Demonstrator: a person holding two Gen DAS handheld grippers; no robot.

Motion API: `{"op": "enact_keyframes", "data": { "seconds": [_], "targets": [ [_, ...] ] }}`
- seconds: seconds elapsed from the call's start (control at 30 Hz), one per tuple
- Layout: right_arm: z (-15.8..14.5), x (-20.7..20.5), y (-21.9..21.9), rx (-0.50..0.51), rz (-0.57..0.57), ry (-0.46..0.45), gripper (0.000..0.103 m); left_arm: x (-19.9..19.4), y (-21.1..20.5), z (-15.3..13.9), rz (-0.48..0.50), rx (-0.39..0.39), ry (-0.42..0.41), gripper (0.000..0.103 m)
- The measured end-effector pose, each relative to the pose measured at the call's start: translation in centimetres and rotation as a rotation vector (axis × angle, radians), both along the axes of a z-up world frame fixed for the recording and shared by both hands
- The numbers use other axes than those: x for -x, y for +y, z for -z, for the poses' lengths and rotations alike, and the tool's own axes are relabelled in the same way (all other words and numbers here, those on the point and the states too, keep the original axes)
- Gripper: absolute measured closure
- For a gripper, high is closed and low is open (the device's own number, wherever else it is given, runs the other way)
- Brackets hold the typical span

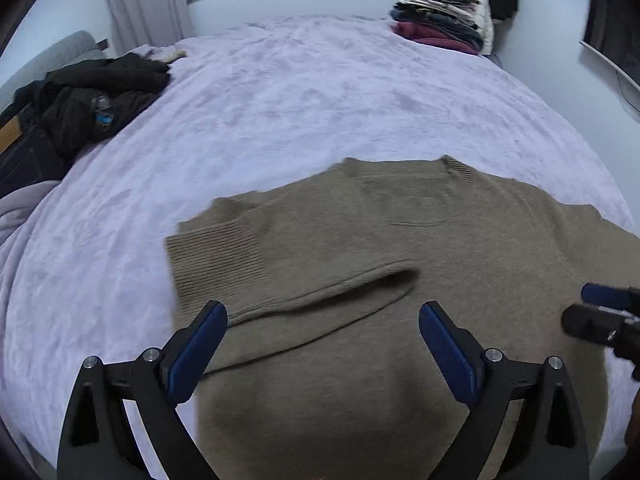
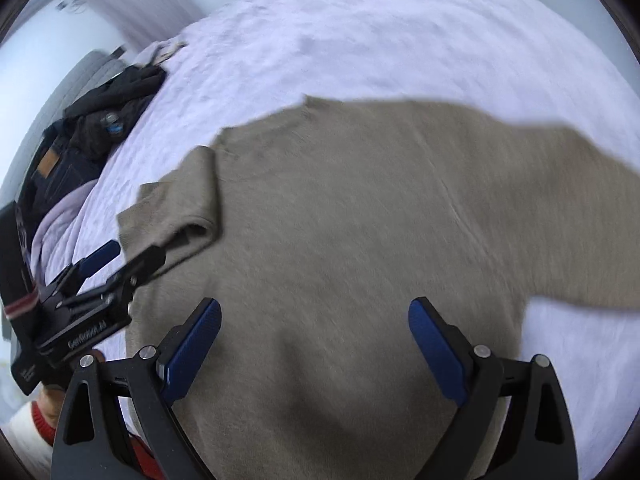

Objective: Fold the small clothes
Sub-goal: 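Fold the held sleeve across the sweater body with the left gripper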

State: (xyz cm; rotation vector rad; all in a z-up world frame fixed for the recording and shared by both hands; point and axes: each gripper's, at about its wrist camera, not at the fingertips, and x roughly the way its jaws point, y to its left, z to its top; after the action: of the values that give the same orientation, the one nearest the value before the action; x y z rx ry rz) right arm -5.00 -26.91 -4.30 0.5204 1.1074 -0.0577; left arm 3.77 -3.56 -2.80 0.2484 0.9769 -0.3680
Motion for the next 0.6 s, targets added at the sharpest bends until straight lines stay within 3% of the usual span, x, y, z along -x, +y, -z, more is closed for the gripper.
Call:
{"op": "enact_keyframes", "data": {
  "seconds": [0.13, 0.23, 0.37, 0.5, 0.57, 0.6],
  "targets": [
    [-2.7, -4.7, 4.5, 0.097, -0.239, -0.113, 0.007, -1.5, 6.4, 2.1, -0.202, -0.067, 0.064, 0.006],
    [-3.4, -8.4, 9.4, 0.166, -0.435, -0.172, 0.007, -2.0, 9.0, 5.0, -0.270, -0.131, 0.121, 0.006],
    [-1.0, -12.3, 16.7, 0.355, -0.704, -0.162, 0.007, -2.5, 9.0, 7.3, -0.275, -0.153, 0.133, 0.006],
    [2.7, -14.0, 20.9, 0.533, -0.850, -0.124, 0.008, -3.2, 9.5, 7.7, -0.333, -0.098, 0.129, 0.006],
    [4.4, -14.6, 21.6, 0.617, -0.866, -0.096, 0.015, -3.5, 9.9, 8.0, -0.362, -0.071, 0.149, 0.006],
    [5.2, -15.1, 21.8, 0.647, -0.861, -0.082, 0.033, -3.5, 10.1, 8.0, -0.373, -0.064, 0.156, 0.006]
  ]
}}
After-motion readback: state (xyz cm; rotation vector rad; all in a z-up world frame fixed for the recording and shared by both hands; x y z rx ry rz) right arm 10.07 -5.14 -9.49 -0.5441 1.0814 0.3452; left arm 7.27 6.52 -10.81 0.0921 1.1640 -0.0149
